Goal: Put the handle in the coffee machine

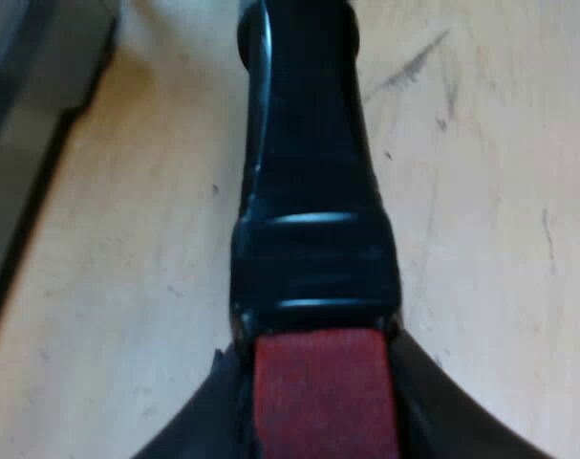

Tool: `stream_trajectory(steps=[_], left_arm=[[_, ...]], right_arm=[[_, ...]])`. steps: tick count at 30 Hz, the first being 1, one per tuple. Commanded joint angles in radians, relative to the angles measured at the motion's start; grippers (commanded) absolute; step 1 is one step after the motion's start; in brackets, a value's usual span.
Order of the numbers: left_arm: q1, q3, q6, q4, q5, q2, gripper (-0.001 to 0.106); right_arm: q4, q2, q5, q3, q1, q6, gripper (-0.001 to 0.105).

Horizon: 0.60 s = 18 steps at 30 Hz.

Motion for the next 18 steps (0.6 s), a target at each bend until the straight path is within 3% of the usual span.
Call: stream_trajectory(steps=[1, 6, 7, 10, 15, 18], left_arm=[[-0.004, 0.0, 0.006, -0.02, 0.028, -0.004, 0.0], [-0.004, 0.0, 0.006, -0.007, 0.028, -0.036, 0.0], [0.0, 0.0, 0.008, 0.035, 0.028, -0.04, 0.0], [0.024, 0.0, 0.022, 0.074, 0.035, -0.07, 0.0], [0.142, 0.0, 0.024, 0.161, 0.051, -0.12, 0.0], [0.247, 0.0, 0.087, 0.259, 0.134, -0.129, 0.0]], right_arm=[[-0.011, -0.014, 0.003, -0.016, 0.001, -0.001, 0.104], [-0.018, -0.014, 0.007, -0.025, 0.001, -0.001, 0.104], [-0.018, -0.017, 0.01, -0.078, 0.001, -0.001, 0.104], [-0.02, -0.029, 0.02, -0.106, 0.001, -0.001, 0.104], [-0.026, -0.095, 0.117, -0.159, 0.003, 0.004, 0.104], [-0.057, -0.14, 0.118, -0.168, 0.003, 0.004, 0.104]])
